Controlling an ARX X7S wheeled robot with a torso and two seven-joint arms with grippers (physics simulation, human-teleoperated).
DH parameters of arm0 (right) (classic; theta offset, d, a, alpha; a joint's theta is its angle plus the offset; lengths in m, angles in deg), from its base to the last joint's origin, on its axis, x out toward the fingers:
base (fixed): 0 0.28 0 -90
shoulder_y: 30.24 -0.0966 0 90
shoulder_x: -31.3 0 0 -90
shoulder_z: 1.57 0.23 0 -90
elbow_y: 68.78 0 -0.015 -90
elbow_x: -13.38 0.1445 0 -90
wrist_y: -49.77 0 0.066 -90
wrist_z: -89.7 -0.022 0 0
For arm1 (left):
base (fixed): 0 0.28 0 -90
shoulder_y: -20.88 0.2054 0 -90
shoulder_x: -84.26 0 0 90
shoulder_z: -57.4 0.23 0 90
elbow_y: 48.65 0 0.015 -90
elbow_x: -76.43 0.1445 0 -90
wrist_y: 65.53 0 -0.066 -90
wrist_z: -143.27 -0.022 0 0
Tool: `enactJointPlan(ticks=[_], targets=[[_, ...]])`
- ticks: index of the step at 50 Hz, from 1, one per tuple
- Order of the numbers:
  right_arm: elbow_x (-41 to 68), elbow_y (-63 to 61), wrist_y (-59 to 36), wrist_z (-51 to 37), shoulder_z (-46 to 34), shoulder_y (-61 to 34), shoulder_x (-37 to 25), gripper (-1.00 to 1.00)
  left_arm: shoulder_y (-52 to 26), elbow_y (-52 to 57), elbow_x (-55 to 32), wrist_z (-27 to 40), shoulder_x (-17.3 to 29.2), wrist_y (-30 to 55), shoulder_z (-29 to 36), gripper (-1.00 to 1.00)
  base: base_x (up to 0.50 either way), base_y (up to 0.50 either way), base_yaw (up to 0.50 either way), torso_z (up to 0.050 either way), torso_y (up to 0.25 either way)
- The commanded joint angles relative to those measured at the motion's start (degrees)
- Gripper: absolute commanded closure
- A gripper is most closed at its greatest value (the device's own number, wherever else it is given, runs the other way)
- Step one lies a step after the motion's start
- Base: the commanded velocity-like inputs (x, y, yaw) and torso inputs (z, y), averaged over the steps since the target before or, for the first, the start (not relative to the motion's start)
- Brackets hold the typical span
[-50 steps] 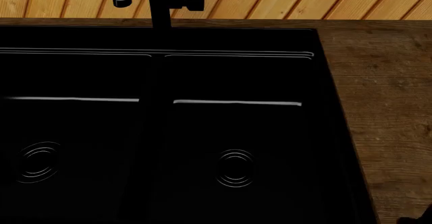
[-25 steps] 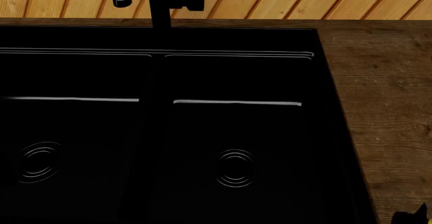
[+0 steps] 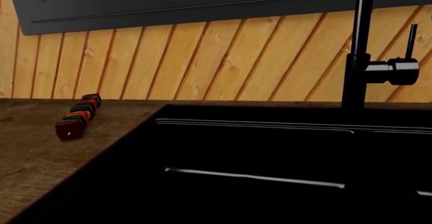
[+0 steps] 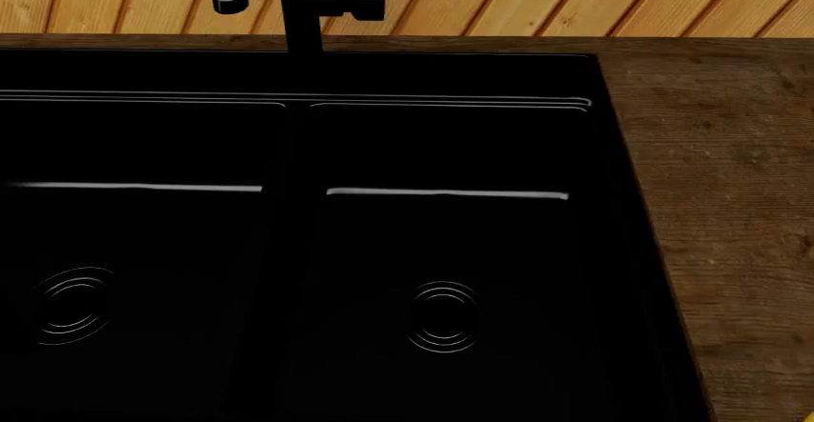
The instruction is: Pick the lemon from the counter and place it in the sink
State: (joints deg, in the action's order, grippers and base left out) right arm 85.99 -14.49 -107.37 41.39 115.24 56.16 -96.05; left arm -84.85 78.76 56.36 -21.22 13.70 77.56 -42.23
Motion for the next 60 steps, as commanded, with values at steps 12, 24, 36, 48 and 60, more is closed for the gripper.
enactJointPlan(ticks=[12,24,36,48,60], targets=[[-6.1,-3.0,3.5,2.8,-2.4,1.5,-0.5,1.00,0.4,0.4,-0.7,0.4,0.2,0.2,-0.3,-1.00,0.00,0.00,0.00,0.000,0.000],[1.6,-6.3,-0.9,-2.6,-3.1,-6.9,-4.9,1.00,0.3,0.6,-1.1,0.5,0.3,0.5,-0.3,-1.00,0.00,0.00,0.00,0.000,0.000],[4.3,-2.8,-4.1,-4.1,-11.9,-22.1,-7.7,1.00,-0.1,0.7,-1.5,0.6,0.5,0.7,0.0,-1.00,0.00,0.00,0.00,0.000,0.000],[-3.4,4.0,-3.0,4.6,-25.9,-35.9,-3.9,1.00,0.2,0.8,-1.5,0.8,0.6,0.5,0.2,-1.00,0.00,0.00,0.00,0.000,0.000],[-6.9,14.5,-2.1,13.5,-35.3,-46.8,1.8,1.00,0.5,0.9,-1.6,1.1,0.7,0.2,0.3,-1.00,0.00,0.00,0.00,0.000,0.000]])
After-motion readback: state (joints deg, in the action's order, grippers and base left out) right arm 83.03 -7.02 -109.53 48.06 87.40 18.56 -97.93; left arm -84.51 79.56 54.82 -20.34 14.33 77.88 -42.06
